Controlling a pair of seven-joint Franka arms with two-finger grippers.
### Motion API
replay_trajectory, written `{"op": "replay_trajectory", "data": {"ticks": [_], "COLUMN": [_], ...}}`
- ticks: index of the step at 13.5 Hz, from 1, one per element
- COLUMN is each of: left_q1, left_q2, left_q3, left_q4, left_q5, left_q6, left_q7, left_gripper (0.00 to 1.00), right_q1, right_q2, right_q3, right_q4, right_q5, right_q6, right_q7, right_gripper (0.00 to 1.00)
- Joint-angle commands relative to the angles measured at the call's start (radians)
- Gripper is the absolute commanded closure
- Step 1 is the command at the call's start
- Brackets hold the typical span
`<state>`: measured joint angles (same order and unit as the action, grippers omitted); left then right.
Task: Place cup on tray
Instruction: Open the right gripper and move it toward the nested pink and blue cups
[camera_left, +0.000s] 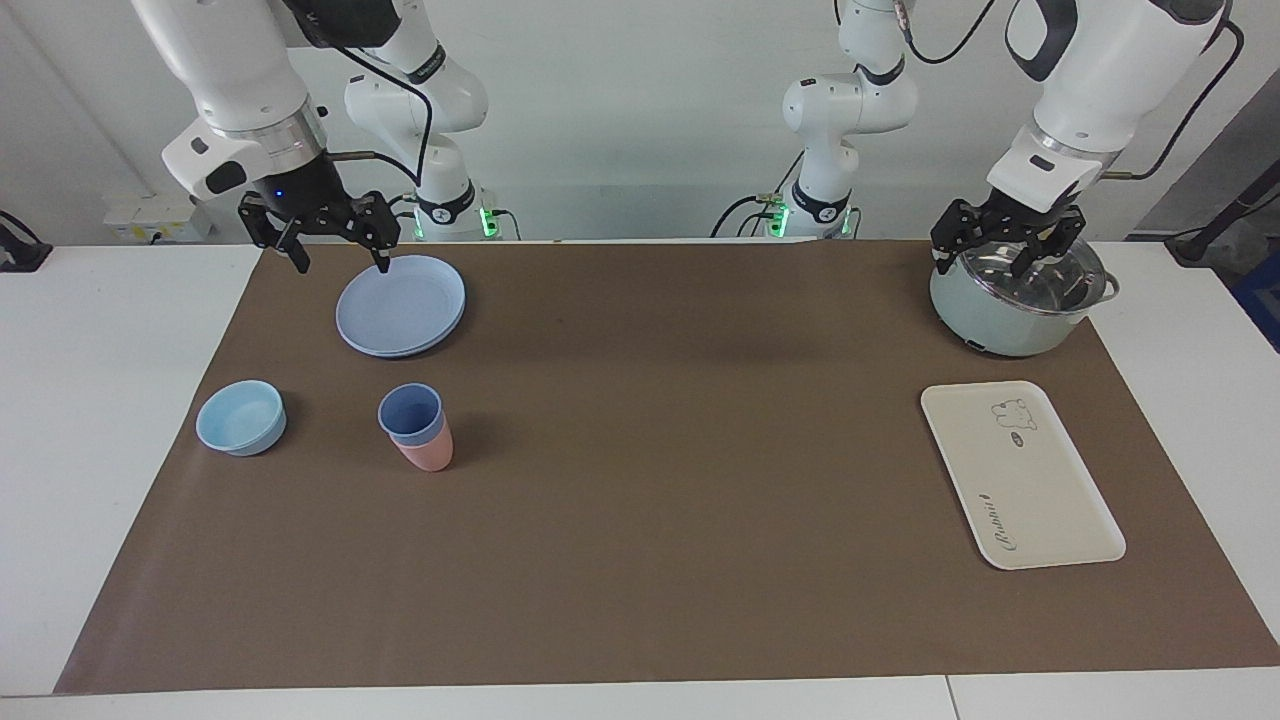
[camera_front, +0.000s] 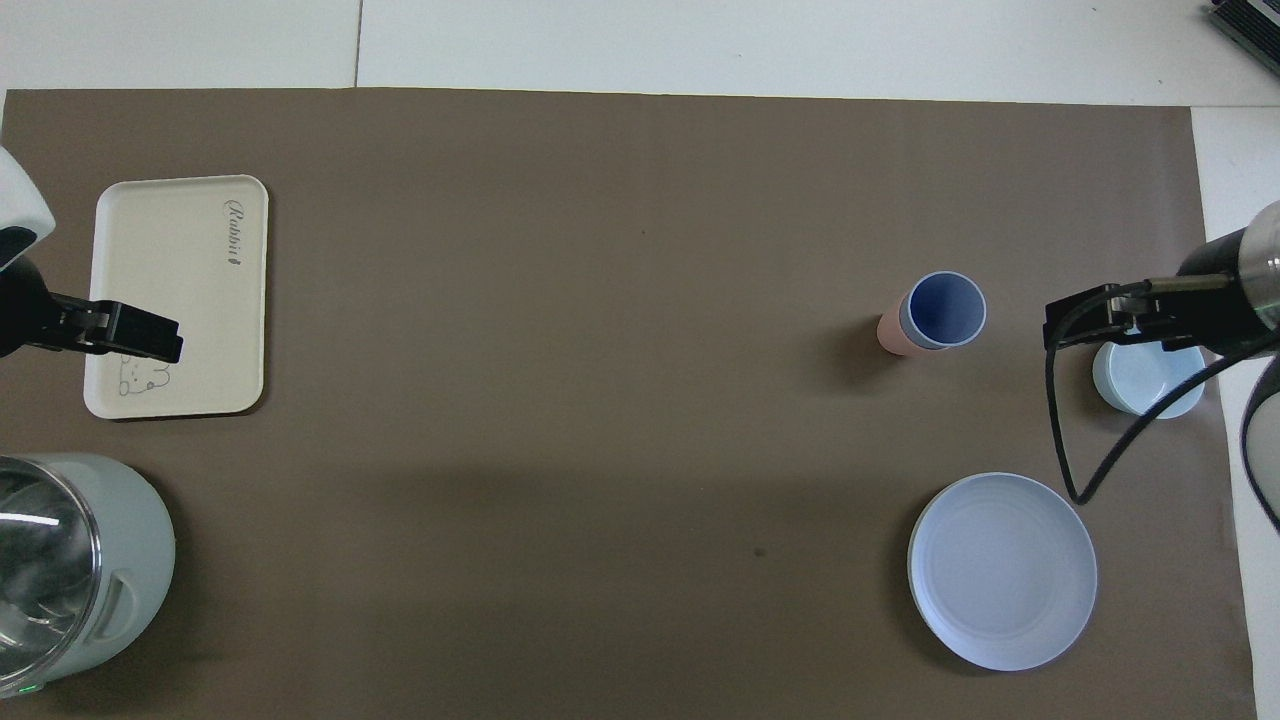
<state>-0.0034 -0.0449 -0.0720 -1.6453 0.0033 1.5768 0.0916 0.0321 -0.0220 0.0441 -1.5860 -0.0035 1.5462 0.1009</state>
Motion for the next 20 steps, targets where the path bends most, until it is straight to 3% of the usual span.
{"op": "replay_trajectory", "data": {"ticks": [1, 7, 10, 16, 17, 20], "left_q1": [0.011, 0.020, 0.020, 0.019, 0.016, 0.020], "left_q2": [-0.019, -0.020, -0.020, 0.031, 0.075, 0.062], "left_q3": [-0.002, -0.003, -0.002, -0.003, -0.003, -0.003], "left_q4": [-0.016, -0.018, -0.018, 0.044, 0.106, 0.081], "left_q5": [-0.009, -0.011, -0.011, 0.004, 0.010, 0.001], "left_q6": [-0.009, -0.001, -0.001, -0.015, -0.035, -0.011], "left_q7": [0.008, -0.067, -0.061, -0.055, -0.055, 0.013], "left_gripper": [0.00, 0.00, 0.00, 0.00, 0.00, 0.00], "right_q1": [-0.014, -0.029, -0.040, -0.156, -0.167, -0.244], "right_q2": [-0.036, -0.043, -0.029, 0.118, 0.154, 0.275], "right_q3": [0.007, -0.001, -0.001, 0.000, -0.001, 0.000], "right_q4": [-0.046, -0.040, -0.038, 0.012, 0.038, 0.087], "right_q5": [-0.001, 0.005, 0.011, 0.111, 0.135, 0.252], "right_q6": [0.026, 0.035, 0.069, 0.149, 0.147, 0.155], "right_q7": [-0.018, -0.007, 0.260, 0.678, 0.700, 0.704], "right_gripper": [0.00, 0.01, 0.02, 0.06, 0.06, 0.06]}}
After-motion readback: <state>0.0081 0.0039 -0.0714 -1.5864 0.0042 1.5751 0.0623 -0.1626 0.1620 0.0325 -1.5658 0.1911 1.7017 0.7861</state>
